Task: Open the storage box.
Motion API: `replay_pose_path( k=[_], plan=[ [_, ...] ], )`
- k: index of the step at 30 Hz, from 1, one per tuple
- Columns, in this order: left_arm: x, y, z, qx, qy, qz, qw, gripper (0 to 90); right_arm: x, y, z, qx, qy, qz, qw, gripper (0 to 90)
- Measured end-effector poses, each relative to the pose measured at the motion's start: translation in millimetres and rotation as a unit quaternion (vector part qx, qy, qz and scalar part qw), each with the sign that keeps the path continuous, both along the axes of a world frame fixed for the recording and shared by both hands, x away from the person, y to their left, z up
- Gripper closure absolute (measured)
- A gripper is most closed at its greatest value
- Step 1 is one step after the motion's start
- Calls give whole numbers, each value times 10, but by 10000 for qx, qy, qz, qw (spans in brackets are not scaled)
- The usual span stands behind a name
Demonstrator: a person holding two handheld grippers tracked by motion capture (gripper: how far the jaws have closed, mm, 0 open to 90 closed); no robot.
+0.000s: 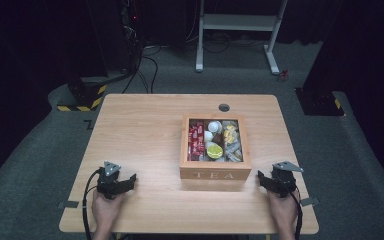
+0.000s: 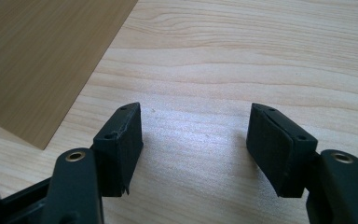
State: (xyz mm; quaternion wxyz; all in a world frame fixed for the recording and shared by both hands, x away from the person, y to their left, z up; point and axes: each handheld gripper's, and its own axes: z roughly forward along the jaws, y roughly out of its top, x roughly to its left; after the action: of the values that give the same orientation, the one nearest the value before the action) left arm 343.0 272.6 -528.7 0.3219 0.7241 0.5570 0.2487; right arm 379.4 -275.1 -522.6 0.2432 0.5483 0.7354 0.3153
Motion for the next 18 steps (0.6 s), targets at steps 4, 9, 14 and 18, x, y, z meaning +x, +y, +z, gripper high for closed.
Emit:
replay_pose_path(
  k=[4, 9, 14, 18],
  plan=[
    [0, 1, 0, -3, -1, 0, 10000, 230, 0, 0, 0, -2, 1, -2, 10000, 358],
    [0, 1, 0, -4, -2, 0, 10000, 230, 0, 0, -1, -3, -2, -4, 10000, 359],
    [0, 1, 0, -2, -4, 2, 10000, 230, -4, 0, -1, 2, -12, 4, 10000, 372],
    [0, 1, 0, -4, -3, 3, 10000, 230, -3, -7, 0, 3, -11, 12, 10000, 378]
  ],
)
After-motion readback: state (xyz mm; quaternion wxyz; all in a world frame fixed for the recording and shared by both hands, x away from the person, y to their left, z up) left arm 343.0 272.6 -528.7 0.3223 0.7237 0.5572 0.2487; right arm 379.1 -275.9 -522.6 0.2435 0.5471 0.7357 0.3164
